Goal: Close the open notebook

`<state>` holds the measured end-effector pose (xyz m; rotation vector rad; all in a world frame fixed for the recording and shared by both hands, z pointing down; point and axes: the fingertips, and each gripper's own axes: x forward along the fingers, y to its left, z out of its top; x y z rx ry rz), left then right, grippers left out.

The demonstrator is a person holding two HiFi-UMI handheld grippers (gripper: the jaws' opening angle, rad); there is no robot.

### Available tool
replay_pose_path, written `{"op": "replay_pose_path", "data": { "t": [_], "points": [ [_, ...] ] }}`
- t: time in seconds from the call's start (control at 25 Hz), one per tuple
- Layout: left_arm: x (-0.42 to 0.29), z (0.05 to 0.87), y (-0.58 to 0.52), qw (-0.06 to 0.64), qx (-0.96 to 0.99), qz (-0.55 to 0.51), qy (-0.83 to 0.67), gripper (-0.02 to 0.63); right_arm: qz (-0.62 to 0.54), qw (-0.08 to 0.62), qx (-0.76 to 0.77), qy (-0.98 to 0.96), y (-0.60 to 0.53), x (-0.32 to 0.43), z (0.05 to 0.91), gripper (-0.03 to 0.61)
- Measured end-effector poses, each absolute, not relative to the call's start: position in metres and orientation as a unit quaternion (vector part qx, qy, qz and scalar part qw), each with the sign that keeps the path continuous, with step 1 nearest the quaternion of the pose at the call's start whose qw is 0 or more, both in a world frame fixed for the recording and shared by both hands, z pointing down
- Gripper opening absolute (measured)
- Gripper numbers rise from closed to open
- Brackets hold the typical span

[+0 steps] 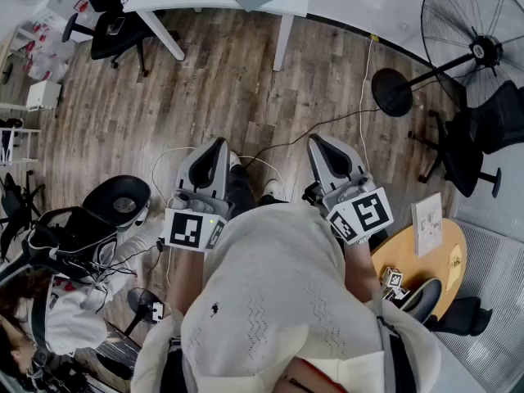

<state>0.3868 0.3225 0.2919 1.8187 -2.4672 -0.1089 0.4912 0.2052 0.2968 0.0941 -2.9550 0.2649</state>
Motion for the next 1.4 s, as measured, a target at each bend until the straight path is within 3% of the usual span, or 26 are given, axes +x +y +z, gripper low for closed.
{"op": "replay_pose_path", "data": {
  "t": [0.92, 1.4],
  "points": [
    [0.375, 0.295, 0.319, 0.04, 0.602, -0.017, -0.797, 0.012, 0.105, 0.096, 0.033, -0.989, 0.209, 0.474, 0.305, 0.0],
    [0.31, 0.297, 0.304, 0.044, 0.598, -0.027, -0.8, 0.012, 0.094, 0.112, 0.038, -0.988, 0.192, 0.412, 0.305, 0.0]
  ]
}}
